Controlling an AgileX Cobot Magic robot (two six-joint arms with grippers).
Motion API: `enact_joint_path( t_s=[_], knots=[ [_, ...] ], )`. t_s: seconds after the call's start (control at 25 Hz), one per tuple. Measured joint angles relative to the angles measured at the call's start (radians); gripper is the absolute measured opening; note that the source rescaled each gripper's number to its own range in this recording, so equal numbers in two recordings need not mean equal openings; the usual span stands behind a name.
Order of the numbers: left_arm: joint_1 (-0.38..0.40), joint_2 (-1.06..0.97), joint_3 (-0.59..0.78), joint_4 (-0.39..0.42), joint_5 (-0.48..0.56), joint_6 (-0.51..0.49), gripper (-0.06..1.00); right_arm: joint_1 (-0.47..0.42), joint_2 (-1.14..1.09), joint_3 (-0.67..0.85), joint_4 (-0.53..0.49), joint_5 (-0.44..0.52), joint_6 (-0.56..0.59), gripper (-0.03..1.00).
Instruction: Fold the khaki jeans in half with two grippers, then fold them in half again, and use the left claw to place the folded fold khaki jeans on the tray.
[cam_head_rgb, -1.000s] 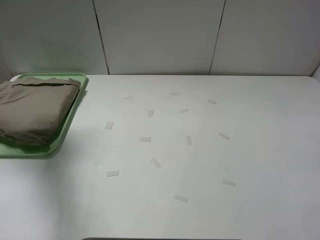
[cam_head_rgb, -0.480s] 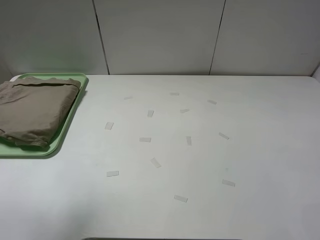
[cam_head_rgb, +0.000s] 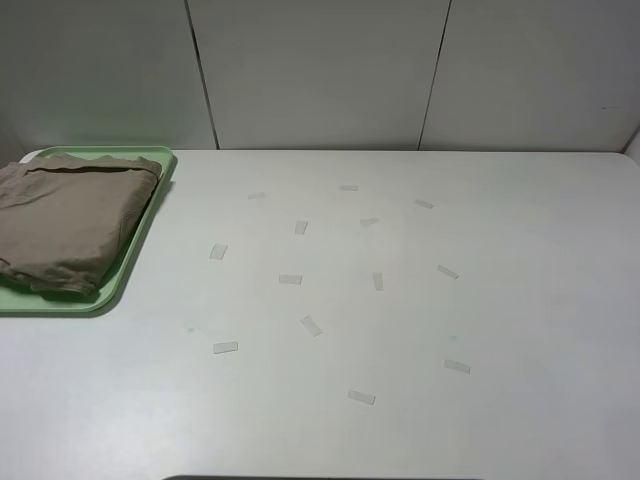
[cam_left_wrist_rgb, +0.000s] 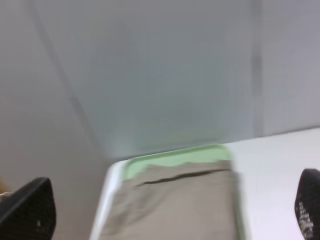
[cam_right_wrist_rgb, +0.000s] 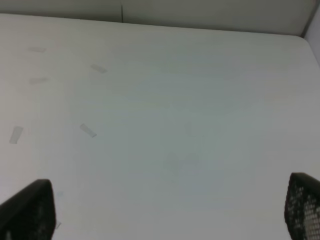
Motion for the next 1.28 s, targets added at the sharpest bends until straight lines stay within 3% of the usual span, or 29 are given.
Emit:
enact_joint_path(
  t_s=[0.32,0.68,0.96,1.28],
  knots=[
    [-0.168,-0.197,0.039,-0.013,0.212,-0.085,0.99,0.0,0.0,0.0,0.0,0.0,0.0,1.0],
    [-0.35,-0.361,0.152,0.168,0.394,-0.254,0.99,0.0,0.0,0.0,0.0,0.0,0.0,1.0],
    [-0.365,-0.367,0.209,0.231,0.416,-0.427,0.99,0.0,0.0,0.0,0.0,0.0,0.0,1.0],
    [-0.365,-0.368,0.348,0.233,0.405,-0.437,0.99,0.0,0.0,0.0,0.0,0.0,0.0,1.0]
  ],
)
